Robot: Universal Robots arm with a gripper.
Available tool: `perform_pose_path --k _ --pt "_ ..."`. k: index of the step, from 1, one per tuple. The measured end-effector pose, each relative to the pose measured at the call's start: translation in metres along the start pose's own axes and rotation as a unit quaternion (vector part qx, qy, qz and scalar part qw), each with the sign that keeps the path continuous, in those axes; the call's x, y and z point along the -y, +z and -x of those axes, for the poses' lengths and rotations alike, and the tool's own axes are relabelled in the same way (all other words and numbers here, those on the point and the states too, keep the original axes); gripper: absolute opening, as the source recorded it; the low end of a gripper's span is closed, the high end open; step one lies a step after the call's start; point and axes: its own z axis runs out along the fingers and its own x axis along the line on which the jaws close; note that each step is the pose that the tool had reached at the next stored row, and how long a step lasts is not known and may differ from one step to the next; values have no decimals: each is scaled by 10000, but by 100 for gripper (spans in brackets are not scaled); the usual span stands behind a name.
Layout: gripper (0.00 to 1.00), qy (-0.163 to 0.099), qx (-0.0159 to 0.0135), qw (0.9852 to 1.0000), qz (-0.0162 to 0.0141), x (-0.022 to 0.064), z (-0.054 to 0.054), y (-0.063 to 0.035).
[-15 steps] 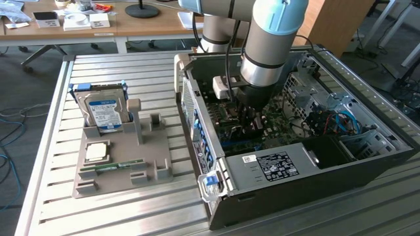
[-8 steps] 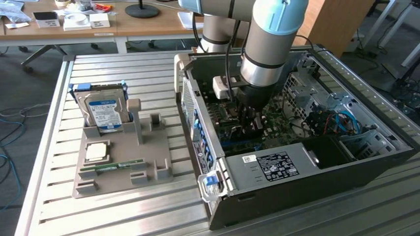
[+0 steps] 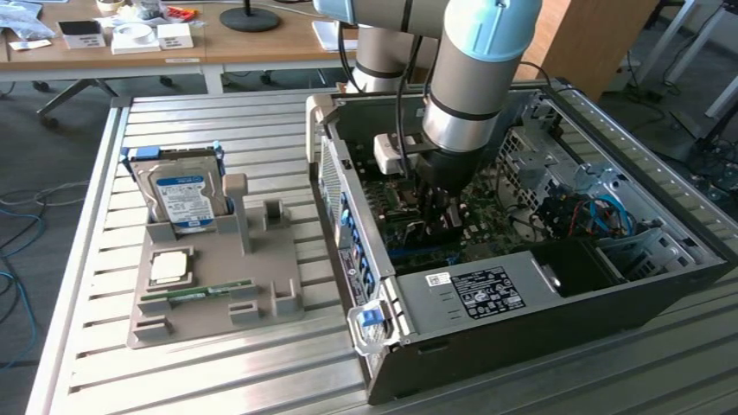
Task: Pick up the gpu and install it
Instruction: 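Insert the gpu into the slot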
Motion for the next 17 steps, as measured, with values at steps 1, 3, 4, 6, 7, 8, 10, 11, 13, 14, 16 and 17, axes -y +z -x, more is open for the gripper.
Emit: perform_pose_path --k 1,3,4,6,7,8,10,11,13,14,16,17 --pt "27 0 0 10000 0 0 0 0" --pt "27 0 0 10000 0 0 0 0" --pt "27 0 0 10000 0 0 0 0" --pt "27 4 6 10000 1 -4 1 4" --pt "28 4 4 10000 -2 -3 1 3" --pt "33 2 1 10000 0 -1 1 1" --pt "40 0 1 10000 0 0 0 1" --pt "46 0 1 10000 0 0 0 0" --pt "46 0 0 10000 0 0 0 0" --pt "46 0 0 10000 0 0 0 -1" --pt "46 0 -1 10000 1 0 0 -18" --pt "46 0 0 10000 0 1 1 -33"
